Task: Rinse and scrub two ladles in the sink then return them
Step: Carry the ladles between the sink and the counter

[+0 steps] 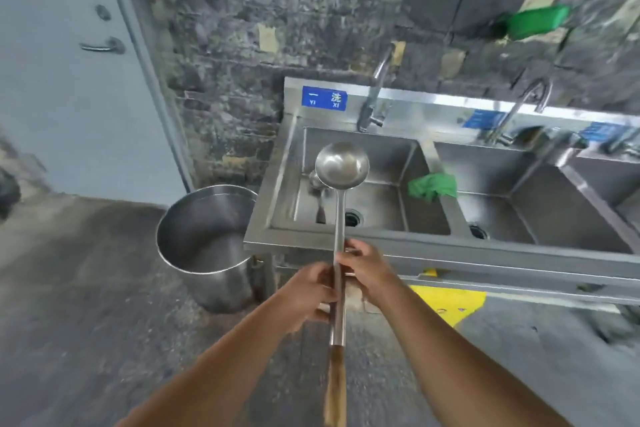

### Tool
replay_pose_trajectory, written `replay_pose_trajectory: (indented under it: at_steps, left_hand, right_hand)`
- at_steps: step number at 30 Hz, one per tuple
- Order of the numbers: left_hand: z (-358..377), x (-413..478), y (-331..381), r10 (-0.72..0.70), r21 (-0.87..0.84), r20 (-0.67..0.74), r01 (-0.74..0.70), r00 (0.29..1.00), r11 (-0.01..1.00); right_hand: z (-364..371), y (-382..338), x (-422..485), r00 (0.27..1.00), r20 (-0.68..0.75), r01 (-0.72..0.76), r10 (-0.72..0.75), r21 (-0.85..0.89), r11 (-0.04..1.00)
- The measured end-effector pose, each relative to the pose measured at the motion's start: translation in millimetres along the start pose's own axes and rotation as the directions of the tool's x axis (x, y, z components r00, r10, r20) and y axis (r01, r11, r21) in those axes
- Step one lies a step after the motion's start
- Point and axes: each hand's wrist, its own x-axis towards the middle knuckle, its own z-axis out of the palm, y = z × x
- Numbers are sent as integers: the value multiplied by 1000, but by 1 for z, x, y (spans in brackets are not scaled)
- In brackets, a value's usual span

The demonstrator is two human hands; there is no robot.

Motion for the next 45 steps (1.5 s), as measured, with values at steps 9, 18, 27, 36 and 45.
replay_pose_trajectory:
  at_steps: [9,18,27,36,45]
  left_hand:
    - [37,162,61,-119,63,20,118,993,991]
    - [58,339,118,-262,11,-100,264,960,964]
    - [55,439,96,-467,-87,-111,460,877,884]
    - [23,504,65,-535,-95,-72,528,842,844]
    - [13,541,45,-517,-52,-87,514,852,856]
  right_hand:
    - [-88,-13,140,996,-37,-84,87,80,993]
    - [-157,-27,317,970,134,-209,205,16,978]
    - [-175,21,404,905,165,-406,393,53,912]
    - [-158,47,457,875,122,-477,469,53,877]
    - [-154,70,490,851,109,-523,514,86,848]
